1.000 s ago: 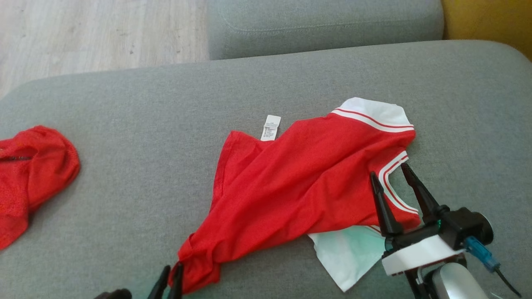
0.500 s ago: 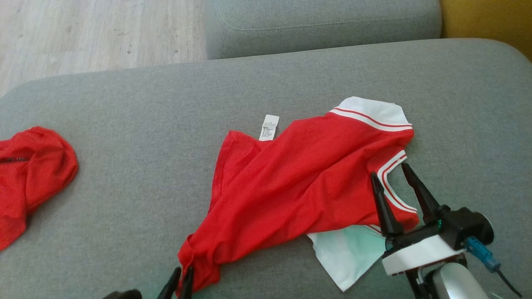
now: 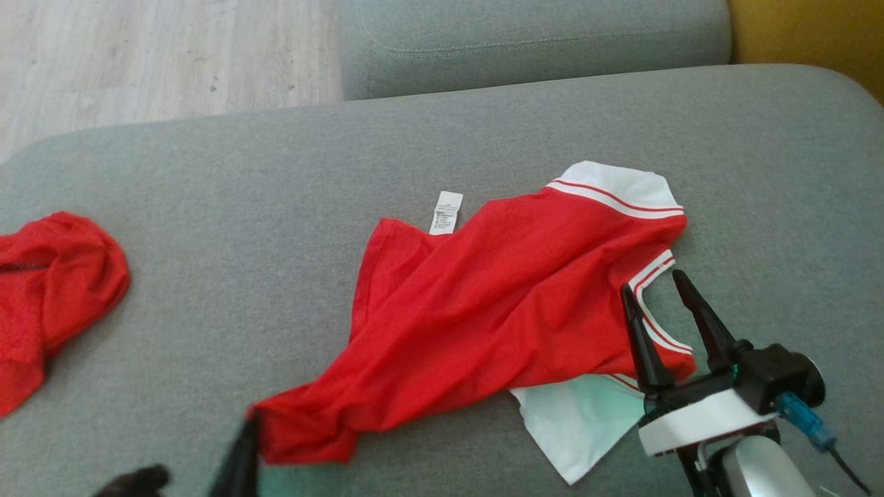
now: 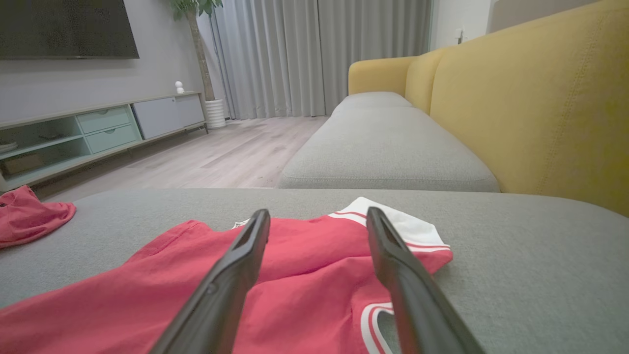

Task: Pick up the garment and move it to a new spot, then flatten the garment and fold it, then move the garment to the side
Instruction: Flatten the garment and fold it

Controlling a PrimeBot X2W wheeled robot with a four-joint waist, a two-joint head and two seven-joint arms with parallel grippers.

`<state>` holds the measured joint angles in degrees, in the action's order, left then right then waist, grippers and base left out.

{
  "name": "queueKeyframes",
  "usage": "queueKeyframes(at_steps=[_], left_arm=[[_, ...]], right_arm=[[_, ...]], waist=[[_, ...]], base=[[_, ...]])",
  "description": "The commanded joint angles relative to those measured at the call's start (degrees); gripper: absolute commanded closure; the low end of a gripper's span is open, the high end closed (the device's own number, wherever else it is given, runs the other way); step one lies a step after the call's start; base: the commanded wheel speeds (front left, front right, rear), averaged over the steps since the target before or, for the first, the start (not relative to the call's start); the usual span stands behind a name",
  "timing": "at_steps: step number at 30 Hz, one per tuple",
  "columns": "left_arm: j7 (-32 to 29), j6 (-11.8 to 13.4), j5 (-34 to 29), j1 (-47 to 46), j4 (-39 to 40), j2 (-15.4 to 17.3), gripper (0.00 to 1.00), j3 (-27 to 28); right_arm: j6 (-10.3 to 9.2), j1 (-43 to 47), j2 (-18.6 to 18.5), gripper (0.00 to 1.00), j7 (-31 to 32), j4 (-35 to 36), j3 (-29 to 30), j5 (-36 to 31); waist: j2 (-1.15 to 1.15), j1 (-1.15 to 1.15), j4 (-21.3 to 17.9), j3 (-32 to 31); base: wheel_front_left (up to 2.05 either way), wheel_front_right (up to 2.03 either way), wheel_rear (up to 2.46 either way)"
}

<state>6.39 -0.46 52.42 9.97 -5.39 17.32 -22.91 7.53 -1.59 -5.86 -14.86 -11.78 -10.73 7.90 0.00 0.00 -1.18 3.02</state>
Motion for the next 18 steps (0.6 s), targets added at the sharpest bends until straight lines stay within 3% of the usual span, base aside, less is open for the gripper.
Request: queueKeyframes(at_steps=[1,7,14,16,17,18], left_arm=[[0.8,0.1,0.5,-0.6,1.7,0.8,1.00,2.7],[0.4,-0.5,7.0,-0.4,1.0,2.8,1.00,9.1],[-2.8,-0.3,8.0,-3.6,-5.4,3.6,1.00,8.9],[-3.6,-0.1,7.9,-3.8,-6.7,3.9,0.78,8.5],[-3.5,0.3,7.8,-3.7,-7.2,4.1,0.60,8.7],[-3.1,1.0,7.5,-3.4,-7.7,4.4,0.11,9.0]], right_arm=[[-0.04,-1.2,-0.1,0.00,-0.1,1.7,-1.0,-0.1],[-0.04,-1.2,0.1,0.00,-0.1,1.7,-1.2,-0.2],[-0.04,-1.7,-0.1,0.00,-0.1,1.2,-2.5,-0.1],[-0.04,-1.9,-0.2,0.00,-0.1,1.1,-2.8,0.0],[-0.04,-2.0,-0.2,0.00,-0.1,1.1,-2.7,0.0],[-0.04,-1.9,-0.2,0.00,-0.1,1.1,-2.6,0.0]], waist=[[0.00,0.00,0.2,-0.1],[0.00,0.00,1.7,-0.1],[0.00,0.00,1.7,-0.4],[0.00,0.00,1.1,-0.5],[0.00,0.00,0.8,-0.5],[0.00,0.00,0.5,-0.5]], base=[[0.00,0.00,0.00],[0.00,0.00,0.00],[0.00,0.00,0.00],[0.00,0.00,0.00],[0.00,0.00,0.00],[0.00,0.00,0.00]])
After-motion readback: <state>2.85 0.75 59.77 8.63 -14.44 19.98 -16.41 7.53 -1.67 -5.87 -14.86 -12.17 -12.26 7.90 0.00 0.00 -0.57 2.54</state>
